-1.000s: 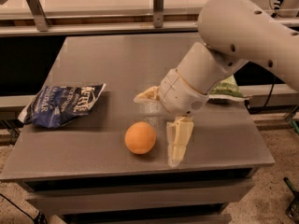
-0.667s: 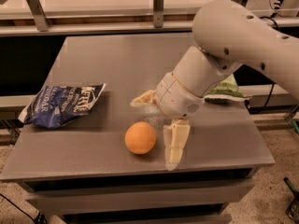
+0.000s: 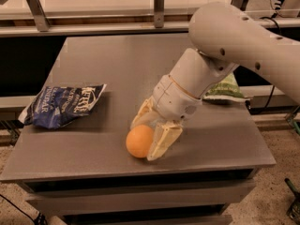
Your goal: Pick orange
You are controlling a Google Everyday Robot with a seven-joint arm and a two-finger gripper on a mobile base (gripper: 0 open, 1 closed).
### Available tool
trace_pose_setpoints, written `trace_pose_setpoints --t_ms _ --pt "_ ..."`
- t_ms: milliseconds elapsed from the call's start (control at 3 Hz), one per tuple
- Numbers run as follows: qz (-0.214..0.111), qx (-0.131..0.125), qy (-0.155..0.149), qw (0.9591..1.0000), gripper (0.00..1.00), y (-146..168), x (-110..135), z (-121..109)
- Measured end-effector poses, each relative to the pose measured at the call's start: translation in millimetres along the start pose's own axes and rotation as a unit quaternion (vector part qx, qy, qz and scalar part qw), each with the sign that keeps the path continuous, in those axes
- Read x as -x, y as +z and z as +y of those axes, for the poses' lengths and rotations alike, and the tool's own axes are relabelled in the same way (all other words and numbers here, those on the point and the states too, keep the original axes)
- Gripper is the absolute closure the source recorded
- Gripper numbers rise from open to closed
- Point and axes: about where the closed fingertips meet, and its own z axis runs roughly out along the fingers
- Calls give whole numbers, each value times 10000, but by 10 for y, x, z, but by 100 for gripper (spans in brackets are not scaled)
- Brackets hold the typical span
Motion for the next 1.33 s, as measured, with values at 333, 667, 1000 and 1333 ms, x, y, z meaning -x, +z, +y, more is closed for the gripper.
trace_pose_setpoints --t_ms 333,667,1000,1333 --pt "52 204 -29 9998 64 39 75 30" --pt "104 407 74 9991 87 58 72 30" --pt "-141 420 281 9986 100 -47 29 -1" --pt "-626 75 233 9977 100 -342 87 -21"
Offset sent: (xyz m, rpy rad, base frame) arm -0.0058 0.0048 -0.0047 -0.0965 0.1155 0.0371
